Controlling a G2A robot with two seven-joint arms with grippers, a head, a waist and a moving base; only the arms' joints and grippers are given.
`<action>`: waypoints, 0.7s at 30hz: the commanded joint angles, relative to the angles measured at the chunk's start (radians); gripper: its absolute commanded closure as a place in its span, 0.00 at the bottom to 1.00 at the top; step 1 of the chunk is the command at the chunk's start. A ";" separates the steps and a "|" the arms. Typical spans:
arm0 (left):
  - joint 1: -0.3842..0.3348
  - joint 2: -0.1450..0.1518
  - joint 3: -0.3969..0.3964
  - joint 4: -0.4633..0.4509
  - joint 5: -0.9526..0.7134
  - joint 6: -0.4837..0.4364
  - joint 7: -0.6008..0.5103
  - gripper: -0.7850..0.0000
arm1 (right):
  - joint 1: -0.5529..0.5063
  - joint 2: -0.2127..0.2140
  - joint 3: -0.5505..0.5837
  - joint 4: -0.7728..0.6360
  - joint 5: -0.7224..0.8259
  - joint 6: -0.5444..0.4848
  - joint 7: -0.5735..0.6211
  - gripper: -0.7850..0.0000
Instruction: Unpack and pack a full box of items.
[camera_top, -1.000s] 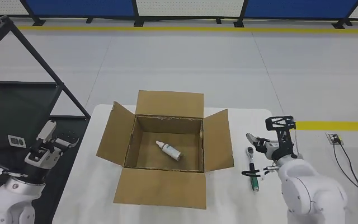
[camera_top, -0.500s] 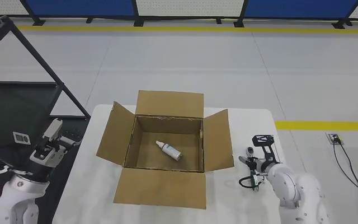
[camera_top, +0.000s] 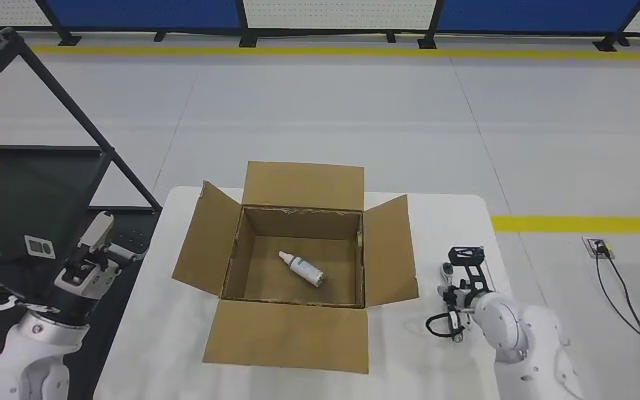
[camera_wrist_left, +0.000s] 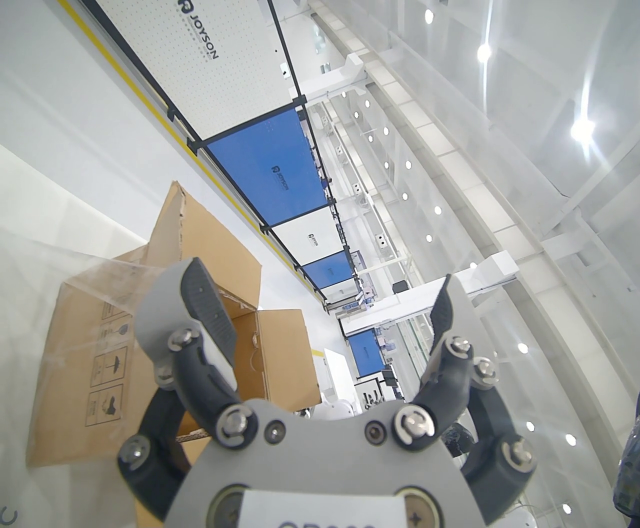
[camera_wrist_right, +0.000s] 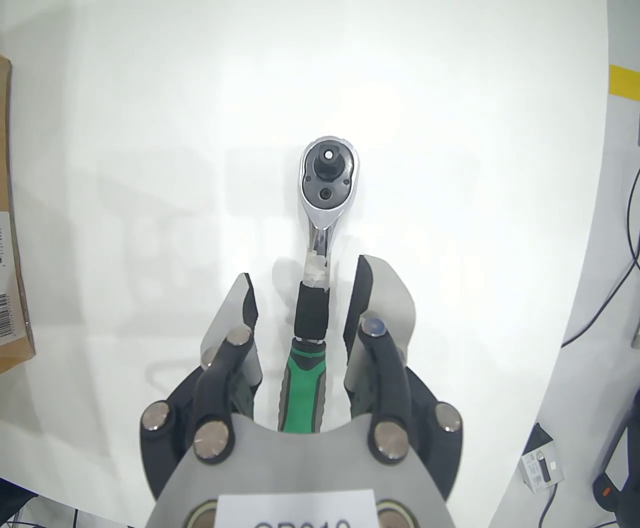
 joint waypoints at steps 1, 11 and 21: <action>0.003 0.000 -0.001 -0.004 -0.002 -0.002 0.001 0.00 | 0.008 0.001 -0.009 0.010 -0.009 0.013 0.000 0.52; 0.024 -0.001 -0.015 -0.011 -0.008 -0.014 0.011 0.00 | 0.059 0.006 -0.052 0.078 -0.041 0.044 0.017 0.57; 0.034 -0.002 -0.019 -0.014 -0.012 -0.018 0.016 0.00 | 0.081 0.013 -0.064 0.118 -0.044 0.065 0.015 0.69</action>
